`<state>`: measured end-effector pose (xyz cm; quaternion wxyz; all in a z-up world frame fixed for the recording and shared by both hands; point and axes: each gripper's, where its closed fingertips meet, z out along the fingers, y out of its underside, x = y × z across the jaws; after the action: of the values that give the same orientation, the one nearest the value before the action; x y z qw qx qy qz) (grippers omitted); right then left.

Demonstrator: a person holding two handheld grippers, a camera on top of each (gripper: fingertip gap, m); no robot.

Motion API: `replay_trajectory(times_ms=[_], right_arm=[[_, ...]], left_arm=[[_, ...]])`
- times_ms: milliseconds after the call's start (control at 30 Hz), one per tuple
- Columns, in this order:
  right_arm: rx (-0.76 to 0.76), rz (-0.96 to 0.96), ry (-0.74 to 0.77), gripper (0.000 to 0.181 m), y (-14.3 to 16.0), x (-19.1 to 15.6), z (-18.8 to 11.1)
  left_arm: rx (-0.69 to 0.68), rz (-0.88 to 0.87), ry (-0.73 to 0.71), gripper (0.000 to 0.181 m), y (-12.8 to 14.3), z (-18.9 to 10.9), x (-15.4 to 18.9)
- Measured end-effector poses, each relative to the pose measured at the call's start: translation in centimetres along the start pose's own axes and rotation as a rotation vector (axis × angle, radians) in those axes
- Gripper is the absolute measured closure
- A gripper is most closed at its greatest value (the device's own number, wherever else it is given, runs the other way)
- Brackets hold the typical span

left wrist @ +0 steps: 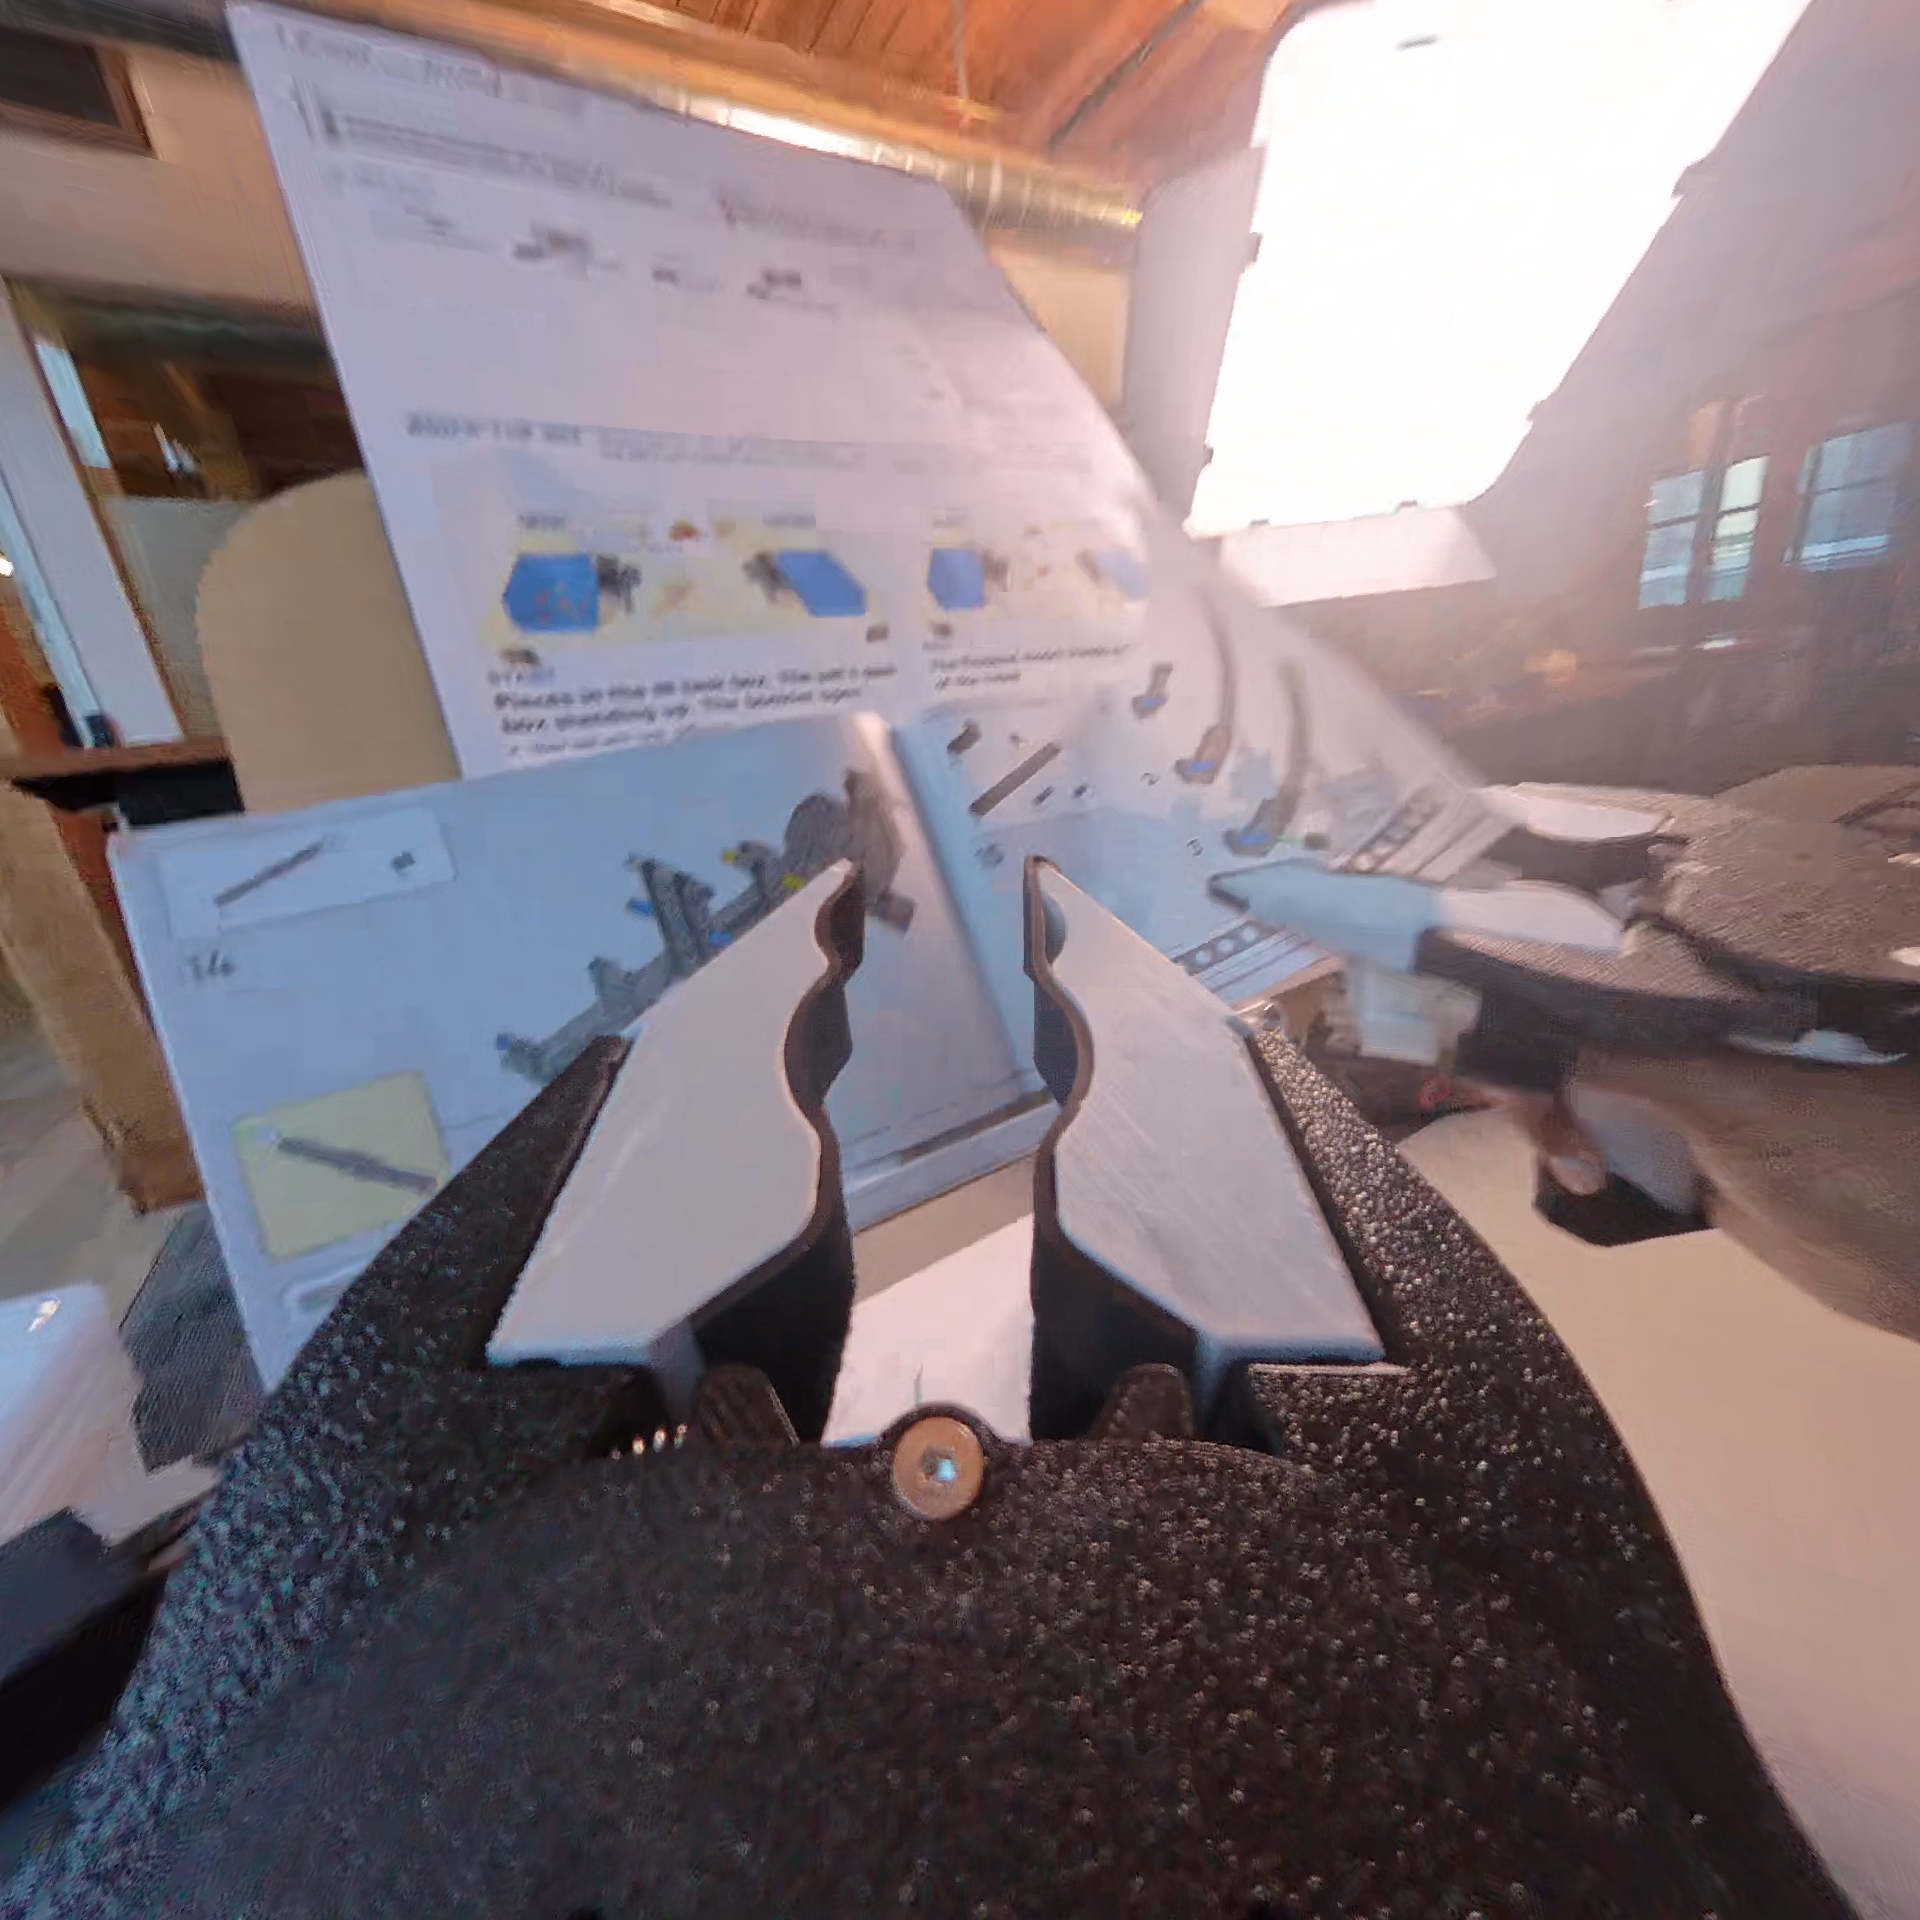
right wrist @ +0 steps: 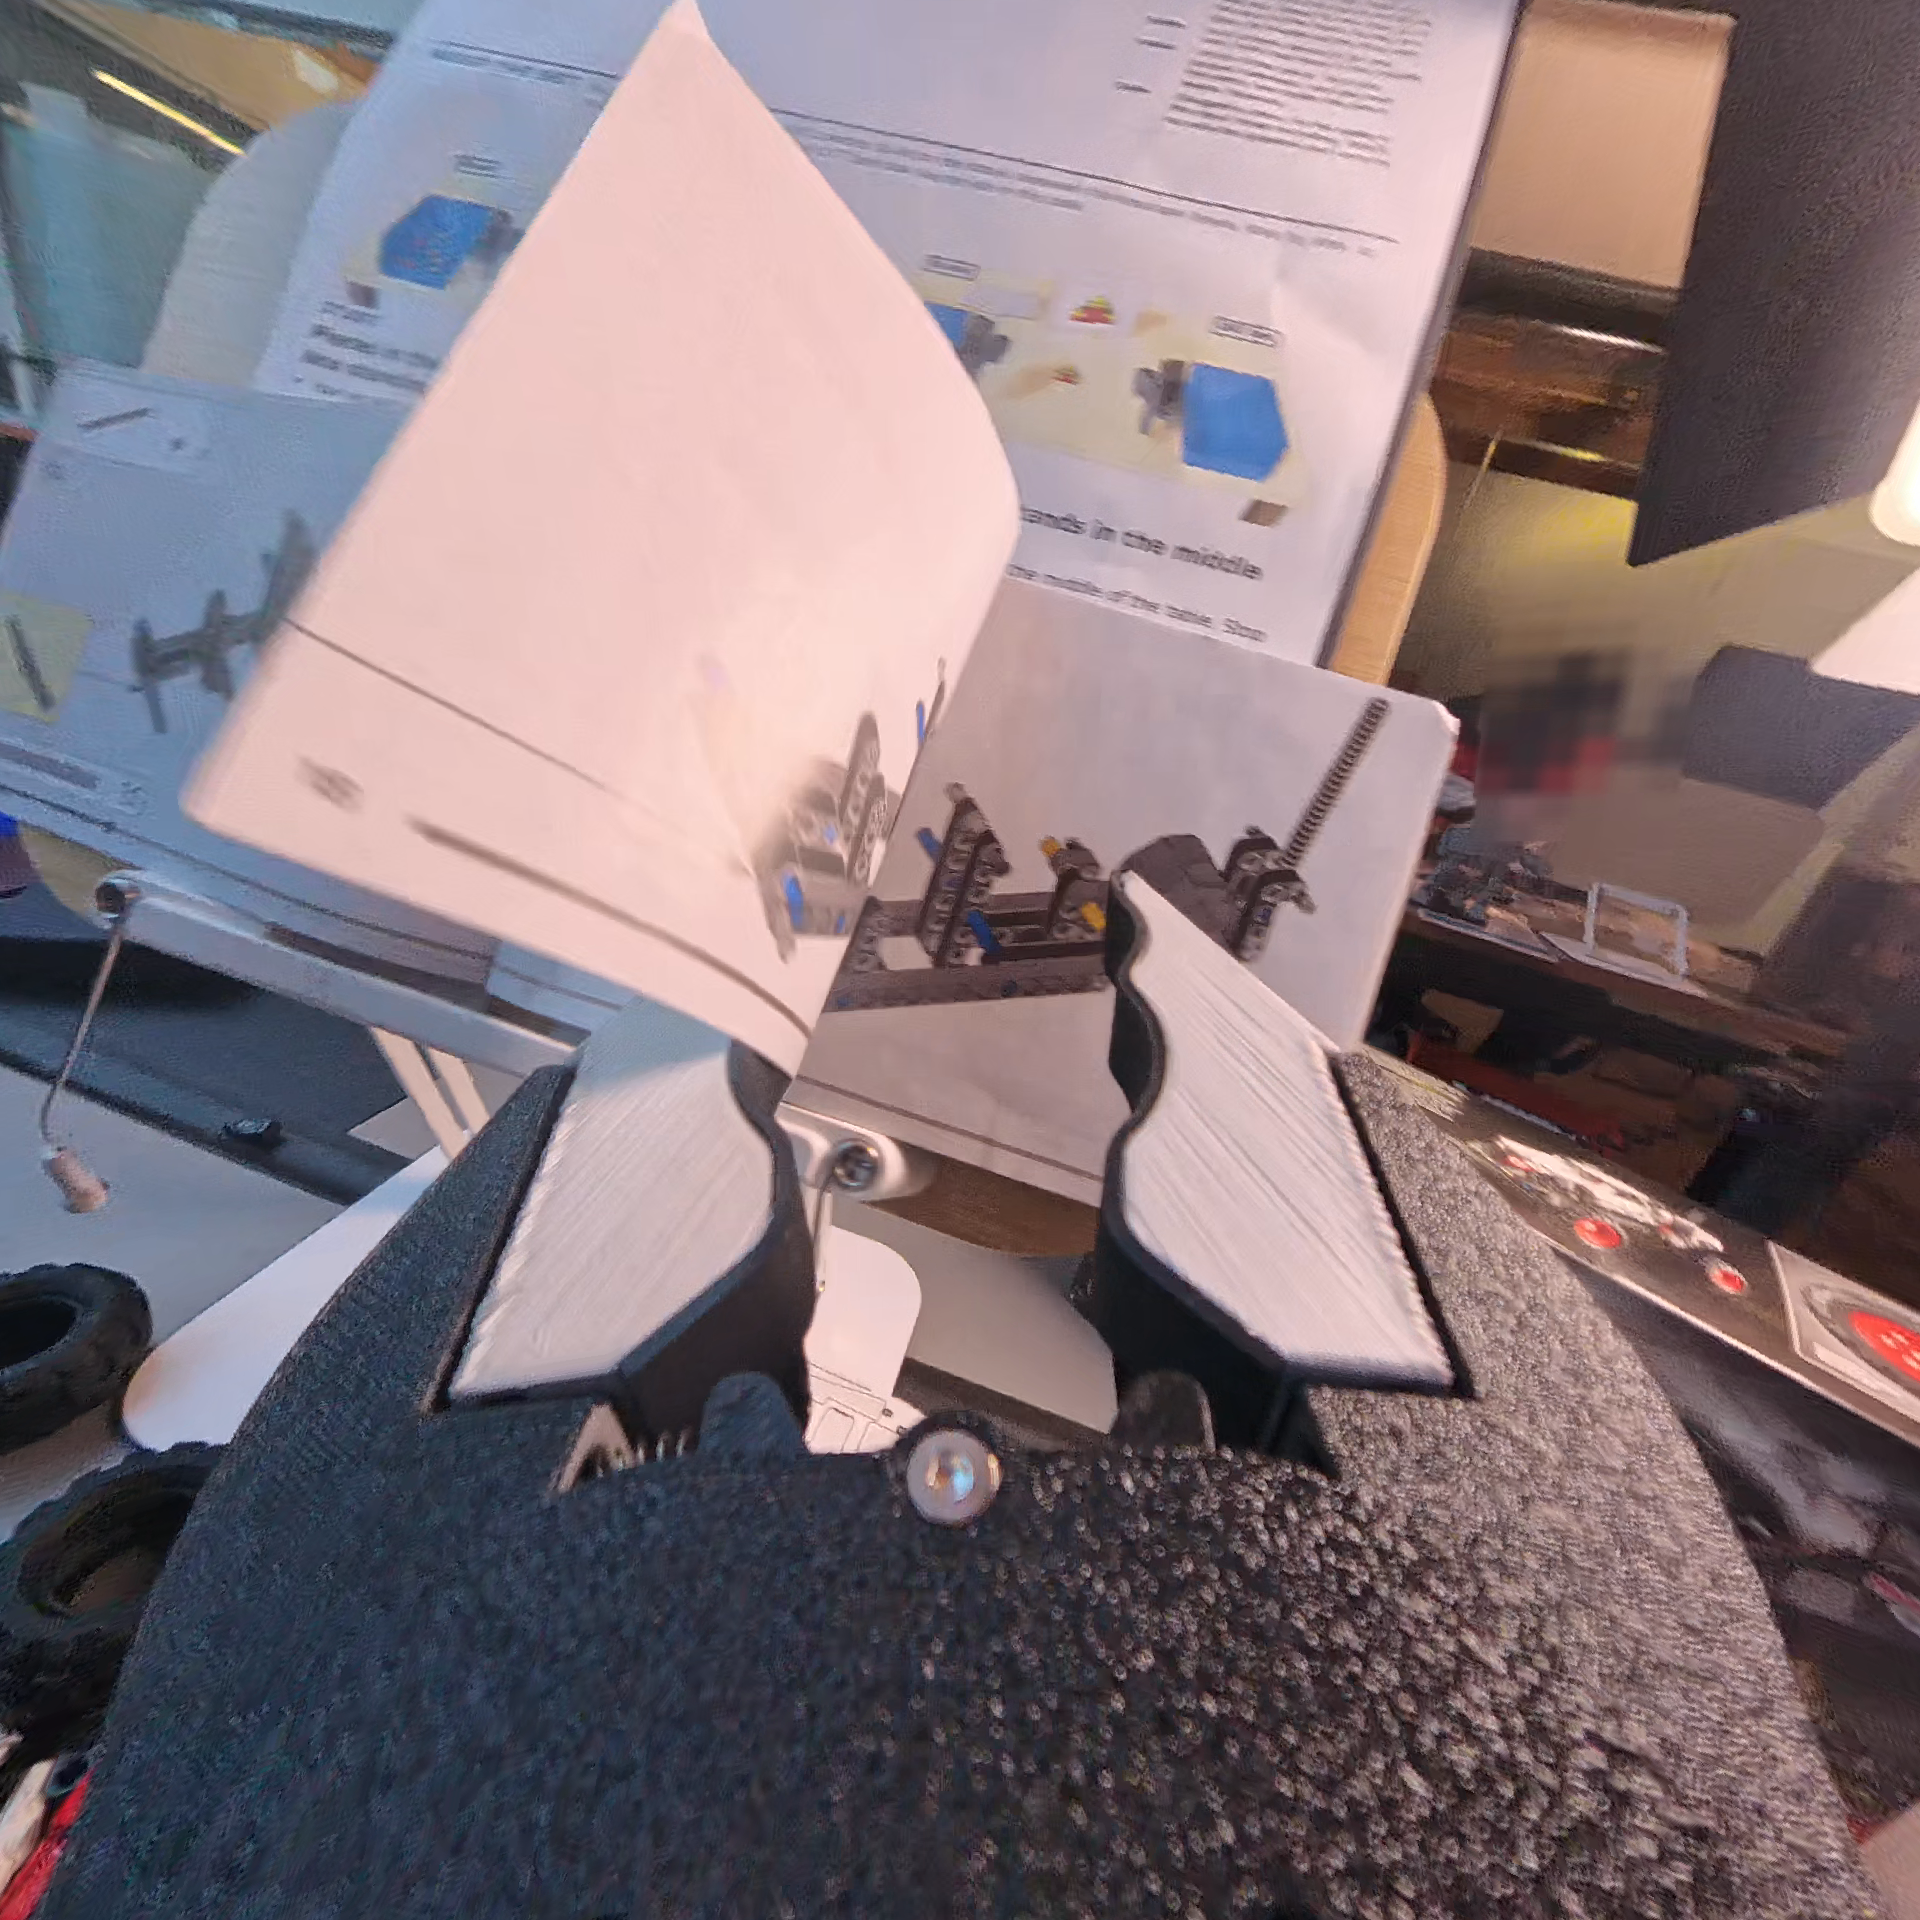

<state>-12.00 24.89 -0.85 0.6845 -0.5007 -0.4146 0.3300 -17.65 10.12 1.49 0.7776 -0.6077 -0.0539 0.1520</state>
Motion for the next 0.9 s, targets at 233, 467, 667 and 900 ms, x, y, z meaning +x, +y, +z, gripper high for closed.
replay_trajectory(times_ms=[233, 467, 667, 900], right_arm=[[-0.065, -0.034, 0.154, 0.125, 3.5, 7.7, -0.1], [-0.014, 0.023, 0.195, 0.134, 2.3, 9.5, -1.6], [0.025, -0.076, -0.112, 0.169, 1.0, 1.4, -2.1], [-0.086, -0.184, -0.075, 0.160, 4.8, 1.5, -0.4]], left_arm=[[-0.200, 0.072, -0.149, 0.149, 6.1, 0.6, -5.8], [-0.235, 0.062, -0.188, 0.149, 8.0, 0.2, -7.5], [-0.237, 0.089, -0.223, 0.157, 8.4, -0.2, -8.6], [-0.247, 0.119, -0.270, 0.169, 8.6, -0.8, -10.2]])
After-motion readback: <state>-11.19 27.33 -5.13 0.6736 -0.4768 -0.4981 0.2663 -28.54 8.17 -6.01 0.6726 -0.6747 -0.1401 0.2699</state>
